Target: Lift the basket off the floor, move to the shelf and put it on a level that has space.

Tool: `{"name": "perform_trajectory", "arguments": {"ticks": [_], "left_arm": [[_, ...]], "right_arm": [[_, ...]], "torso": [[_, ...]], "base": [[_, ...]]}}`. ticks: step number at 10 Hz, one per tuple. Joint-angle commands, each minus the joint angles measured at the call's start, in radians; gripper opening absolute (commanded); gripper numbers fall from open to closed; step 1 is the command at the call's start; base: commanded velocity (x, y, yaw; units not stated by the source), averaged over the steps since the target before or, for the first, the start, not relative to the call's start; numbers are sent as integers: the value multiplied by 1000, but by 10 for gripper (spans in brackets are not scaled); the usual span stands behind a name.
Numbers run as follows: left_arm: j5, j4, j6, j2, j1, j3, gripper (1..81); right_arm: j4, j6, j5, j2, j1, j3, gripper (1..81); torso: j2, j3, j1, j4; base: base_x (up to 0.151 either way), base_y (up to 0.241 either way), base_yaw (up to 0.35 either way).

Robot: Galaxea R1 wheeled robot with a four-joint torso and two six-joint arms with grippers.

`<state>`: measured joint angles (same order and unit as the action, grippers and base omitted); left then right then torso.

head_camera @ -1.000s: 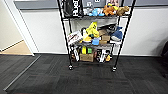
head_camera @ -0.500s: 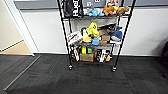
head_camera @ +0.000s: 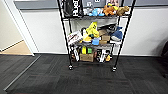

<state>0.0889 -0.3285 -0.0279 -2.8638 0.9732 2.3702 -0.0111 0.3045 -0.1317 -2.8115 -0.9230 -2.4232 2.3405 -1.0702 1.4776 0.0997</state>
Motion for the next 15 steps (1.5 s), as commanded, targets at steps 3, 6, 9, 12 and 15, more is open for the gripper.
{"name": "perform_trajectory", "arguments": {"ticks": [3, 6, 9, 12, 15], "left_arm": [[54, -10, -4, 17, -90, -17, 10], [140, 0, -3, 79, -90, -95, 10], [141, 8, 8, 148, -90, -195, 10], [161, 8, 8, 178, -90, -216, 10], [161, 8, 9, 230, -95, -298, 10]], "right_arm": [[-20, 7, -40, 14, 106, 23, 10], [-67, 7, -23, 97, 94, 151, 10], [-122, 7, 46, 205, 46, 300, 10], [-142, 8, 95, 246, 3, 351, 10], [-159, 8, 139, 290, -24, 409, 10]], "torso": [[0, 0, 0, 0], [0, 0, 0, 0], [0, 0, 0, 0], [-100, 0, -64, 0], [-117, 0, -75, 0]], "base": [[0, 0, 0], [0, 0, 0], [0, 0, 0], [0, 0, 0], [0, 0, 0]]}}
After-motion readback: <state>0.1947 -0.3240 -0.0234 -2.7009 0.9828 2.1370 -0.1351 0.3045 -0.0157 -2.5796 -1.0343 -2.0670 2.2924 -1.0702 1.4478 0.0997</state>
